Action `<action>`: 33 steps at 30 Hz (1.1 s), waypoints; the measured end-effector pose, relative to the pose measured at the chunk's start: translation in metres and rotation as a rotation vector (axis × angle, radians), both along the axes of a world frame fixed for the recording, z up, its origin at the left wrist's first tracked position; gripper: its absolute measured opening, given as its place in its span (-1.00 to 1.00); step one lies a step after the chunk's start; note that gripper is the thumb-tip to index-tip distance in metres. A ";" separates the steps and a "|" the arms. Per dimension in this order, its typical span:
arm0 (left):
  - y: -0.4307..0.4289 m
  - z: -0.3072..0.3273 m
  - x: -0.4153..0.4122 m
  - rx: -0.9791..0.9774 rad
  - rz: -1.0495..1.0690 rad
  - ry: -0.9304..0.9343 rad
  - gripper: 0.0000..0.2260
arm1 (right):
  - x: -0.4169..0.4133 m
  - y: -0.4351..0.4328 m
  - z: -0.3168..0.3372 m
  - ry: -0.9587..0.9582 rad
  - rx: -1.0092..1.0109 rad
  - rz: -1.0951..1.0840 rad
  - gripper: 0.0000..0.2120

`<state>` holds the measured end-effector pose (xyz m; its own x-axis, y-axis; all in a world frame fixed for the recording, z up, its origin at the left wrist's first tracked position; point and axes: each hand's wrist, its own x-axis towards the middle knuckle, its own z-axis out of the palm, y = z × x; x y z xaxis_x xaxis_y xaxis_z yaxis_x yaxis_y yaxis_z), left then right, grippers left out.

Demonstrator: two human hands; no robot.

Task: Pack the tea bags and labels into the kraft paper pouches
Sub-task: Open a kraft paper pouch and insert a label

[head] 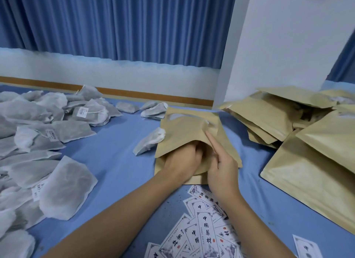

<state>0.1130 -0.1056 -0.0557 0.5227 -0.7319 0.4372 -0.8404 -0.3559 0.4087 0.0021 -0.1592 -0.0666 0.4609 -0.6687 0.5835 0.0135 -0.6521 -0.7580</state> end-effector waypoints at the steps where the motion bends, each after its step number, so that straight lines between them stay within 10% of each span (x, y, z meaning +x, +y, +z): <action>1: 0.011 -0.001 -0.004 -0.146 -0.033 -0.028 -0.73 | 0.000 -0.002 0.003 -0.018 0.033 0.007 -0.27; 6: 0.054 -0.004 -0.033 -0.579 -0.359 -0.066 -0.82 | 0.001 -0.011 0.017 -0.110 0.254 0.071 -0.33; 14: 0.077 0.001 -0.060 -0.422 -0.142 1.340 -0.85 | -0.001 -0.019 0.041 -0.283 0.663 0.111 -0.39; 17: 0.075 0.000 -0.057 -0.504 -0.306 1.614 -0.47 | -0.005 -0.014 0.049 -0.257 0.647 0.170 -0.43; 21: 0.075 0.007 -0.043 -0.713 -0.490 1.800 -0.11 | -0.015 -0.004 0.049 -0.071 0.434 0.277 -0.36; 28: 0.081 0.004 -0.032 -0.741 -0.288 1.908 -0.46 | -0.036 0.000 0.034 0.636 -0.074 0.456 -0.45; 33: 0.081 -0.002 -0.036 -0.869 -0.157 1.849 -0.64 | -0.059 0.018 0.020 0.198 0.214 0.129 -0.59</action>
